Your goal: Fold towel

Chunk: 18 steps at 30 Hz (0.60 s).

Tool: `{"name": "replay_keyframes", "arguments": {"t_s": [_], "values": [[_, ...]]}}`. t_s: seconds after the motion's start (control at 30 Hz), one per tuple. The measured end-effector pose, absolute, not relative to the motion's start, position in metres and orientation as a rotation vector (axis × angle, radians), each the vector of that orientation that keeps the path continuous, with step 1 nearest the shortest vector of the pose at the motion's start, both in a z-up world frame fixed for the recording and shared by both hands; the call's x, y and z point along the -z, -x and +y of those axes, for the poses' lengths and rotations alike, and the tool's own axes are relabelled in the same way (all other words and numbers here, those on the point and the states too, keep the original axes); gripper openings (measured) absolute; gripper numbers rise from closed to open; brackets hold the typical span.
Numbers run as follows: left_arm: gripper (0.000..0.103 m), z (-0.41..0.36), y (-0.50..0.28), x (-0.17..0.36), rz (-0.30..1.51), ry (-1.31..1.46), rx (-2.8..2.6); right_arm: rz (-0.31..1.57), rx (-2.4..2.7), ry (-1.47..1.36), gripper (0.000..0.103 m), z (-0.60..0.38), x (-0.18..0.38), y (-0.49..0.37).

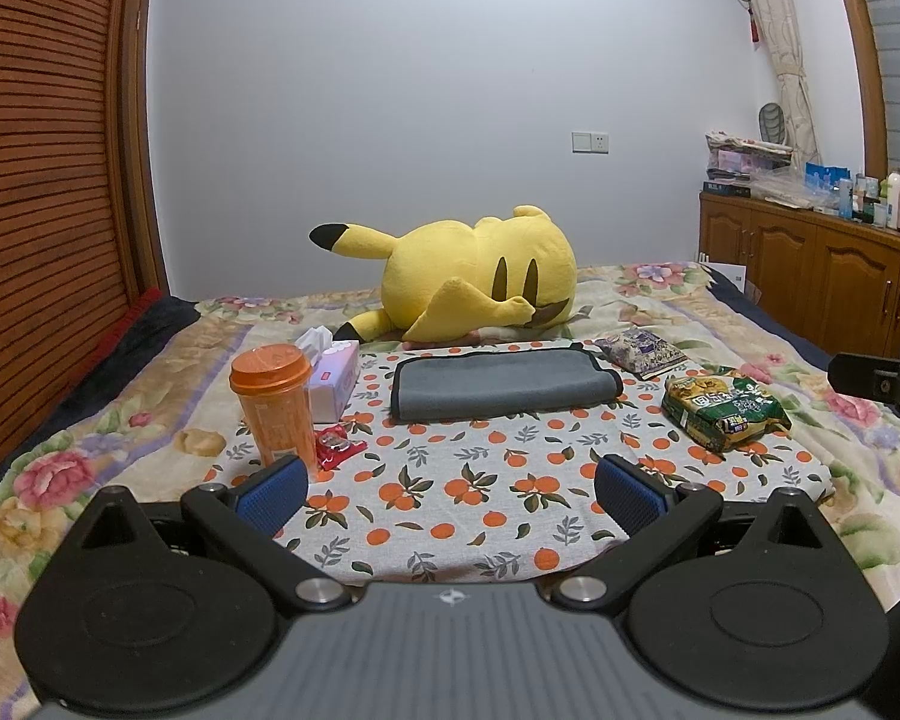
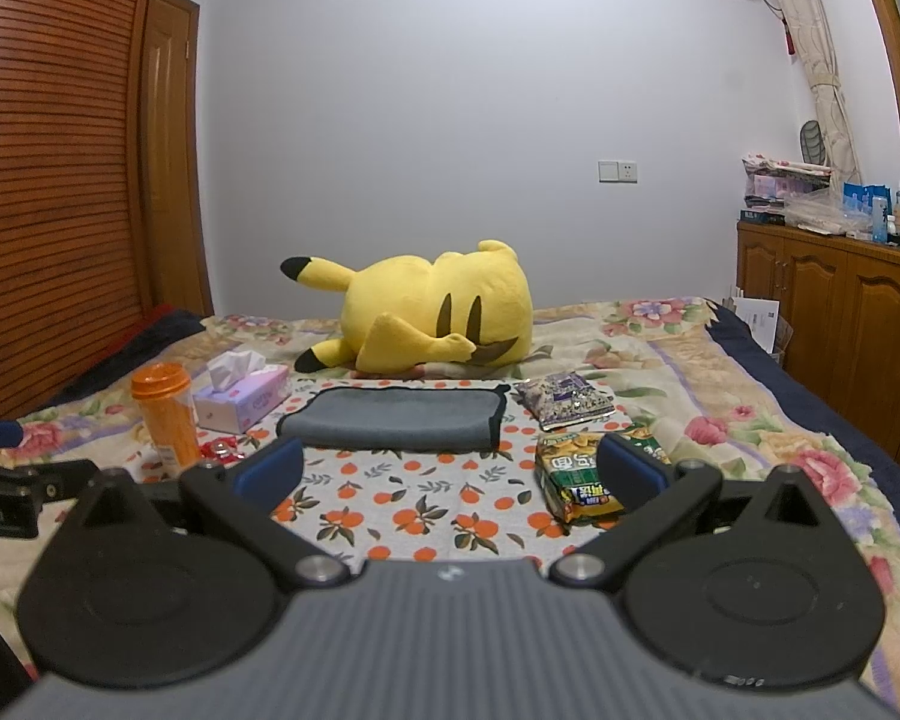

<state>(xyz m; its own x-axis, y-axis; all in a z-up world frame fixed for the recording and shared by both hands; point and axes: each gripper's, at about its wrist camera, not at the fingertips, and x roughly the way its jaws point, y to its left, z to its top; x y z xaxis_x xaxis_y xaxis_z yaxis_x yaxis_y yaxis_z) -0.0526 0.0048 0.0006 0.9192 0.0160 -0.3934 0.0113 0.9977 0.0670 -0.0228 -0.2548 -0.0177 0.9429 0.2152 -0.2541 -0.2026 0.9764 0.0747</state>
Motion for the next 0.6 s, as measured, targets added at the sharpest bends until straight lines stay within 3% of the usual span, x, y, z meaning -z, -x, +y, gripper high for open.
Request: {"name": "replay_keyframes", "arguments": {"t_s": [0.6], "values": [[0.103,0.0047,0.0526,-0.0007,0.403,-0.070,-0.003,0.265,-0.213,-0.046,0.103,-0.2546,0.0175,0.0227]]}}
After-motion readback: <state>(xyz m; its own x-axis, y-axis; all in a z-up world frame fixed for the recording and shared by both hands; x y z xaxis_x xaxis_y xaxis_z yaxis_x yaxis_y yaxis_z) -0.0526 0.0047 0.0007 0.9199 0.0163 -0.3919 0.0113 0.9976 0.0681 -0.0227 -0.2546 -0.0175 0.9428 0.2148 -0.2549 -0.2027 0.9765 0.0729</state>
